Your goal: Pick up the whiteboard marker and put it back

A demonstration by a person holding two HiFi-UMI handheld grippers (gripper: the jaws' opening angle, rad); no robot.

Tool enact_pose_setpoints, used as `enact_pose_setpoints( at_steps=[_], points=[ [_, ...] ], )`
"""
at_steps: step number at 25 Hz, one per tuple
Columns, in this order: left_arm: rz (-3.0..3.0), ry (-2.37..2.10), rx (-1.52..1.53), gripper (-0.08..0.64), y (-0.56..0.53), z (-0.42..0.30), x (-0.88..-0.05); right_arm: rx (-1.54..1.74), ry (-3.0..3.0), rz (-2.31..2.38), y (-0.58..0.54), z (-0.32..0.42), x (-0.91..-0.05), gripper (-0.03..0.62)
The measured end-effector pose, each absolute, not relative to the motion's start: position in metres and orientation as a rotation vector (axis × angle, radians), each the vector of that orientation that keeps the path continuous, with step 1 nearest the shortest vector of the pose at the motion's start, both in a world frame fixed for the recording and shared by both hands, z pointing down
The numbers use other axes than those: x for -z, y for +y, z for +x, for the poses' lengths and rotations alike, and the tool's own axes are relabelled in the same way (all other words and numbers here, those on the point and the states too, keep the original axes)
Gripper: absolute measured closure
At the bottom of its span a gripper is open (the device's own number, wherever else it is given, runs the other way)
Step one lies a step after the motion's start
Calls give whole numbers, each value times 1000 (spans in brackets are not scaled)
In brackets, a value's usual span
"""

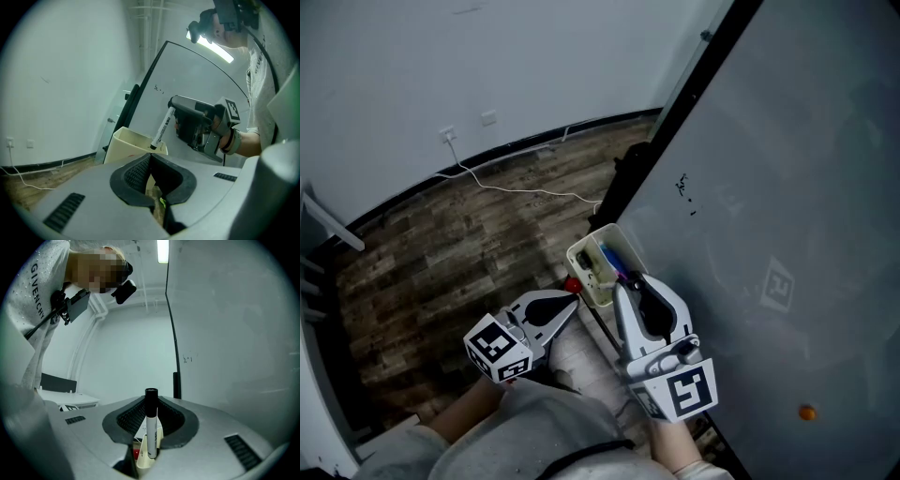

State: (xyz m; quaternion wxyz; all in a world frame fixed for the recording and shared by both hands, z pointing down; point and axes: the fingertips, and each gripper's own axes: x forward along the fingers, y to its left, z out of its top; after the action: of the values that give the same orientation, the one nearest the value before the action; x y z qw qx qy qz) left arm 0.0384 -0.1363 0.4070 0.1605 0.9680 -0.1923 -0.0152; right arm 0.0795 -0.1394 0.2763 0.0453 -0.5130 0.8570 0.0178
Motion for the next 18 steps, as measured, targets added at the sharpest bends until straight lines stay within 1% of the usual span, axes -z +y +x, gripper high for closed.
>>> enact_pose_setpoints(
  at_steps=[18],
  points=[
    [2715, -526, 35, 545, -140, 41, -422, 41, 2625, -1618, -152, 79, -307, 505]
  ],
)
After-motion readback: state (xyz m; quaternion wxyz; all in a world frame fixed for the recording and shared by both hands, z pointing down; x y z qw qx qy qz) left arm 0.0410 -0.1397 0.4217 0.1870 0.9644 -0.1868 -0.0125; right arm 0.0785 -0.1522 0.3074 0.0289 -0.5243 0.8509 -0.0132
